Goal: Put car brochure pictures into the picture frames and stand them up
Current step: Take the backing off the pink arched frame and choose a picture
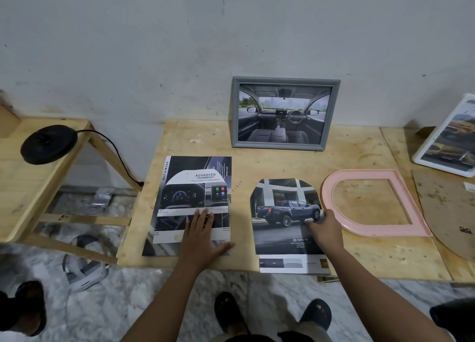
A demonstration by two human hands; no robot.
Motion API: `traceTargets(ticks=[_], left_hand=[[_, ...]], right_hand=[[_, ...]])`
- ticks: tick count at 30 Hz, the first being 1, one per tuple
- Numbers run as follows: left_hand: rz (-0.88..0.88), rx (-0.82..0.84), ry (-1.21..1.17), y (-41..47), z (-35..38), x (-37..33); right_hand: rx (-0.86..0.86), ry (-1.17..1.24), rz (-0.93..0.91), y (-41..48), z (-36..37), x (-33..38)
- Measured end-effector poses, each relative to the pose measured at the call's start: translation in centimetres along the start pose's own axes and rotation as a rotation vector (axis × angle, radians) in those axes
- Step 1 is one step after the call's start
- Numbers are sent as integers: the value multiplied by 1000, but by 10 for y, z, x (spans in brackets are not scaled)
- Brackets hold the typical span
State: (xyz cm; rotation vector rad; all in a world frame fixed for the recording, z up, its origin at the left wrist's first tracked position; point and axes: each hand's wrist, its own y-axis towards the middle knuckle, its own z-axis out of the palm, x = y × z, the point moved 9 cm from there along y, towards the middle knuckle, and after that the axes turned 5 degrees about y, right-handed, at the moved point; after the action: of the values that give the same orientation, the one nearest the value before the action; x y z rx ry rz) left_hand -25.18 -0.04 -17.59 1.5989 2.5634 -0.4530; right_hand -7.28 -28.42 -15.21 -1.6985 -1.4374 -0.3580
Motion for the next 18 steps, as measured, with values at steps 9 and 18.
traceTargets(ticks=[9,18], left_hand=[[27,5,72,2,-2,-3],[-151,-207,-151,19,-36,-39]], right_hand=[[80,93,-87,3,-3,9],[243,217,-246,26,-43,41]])
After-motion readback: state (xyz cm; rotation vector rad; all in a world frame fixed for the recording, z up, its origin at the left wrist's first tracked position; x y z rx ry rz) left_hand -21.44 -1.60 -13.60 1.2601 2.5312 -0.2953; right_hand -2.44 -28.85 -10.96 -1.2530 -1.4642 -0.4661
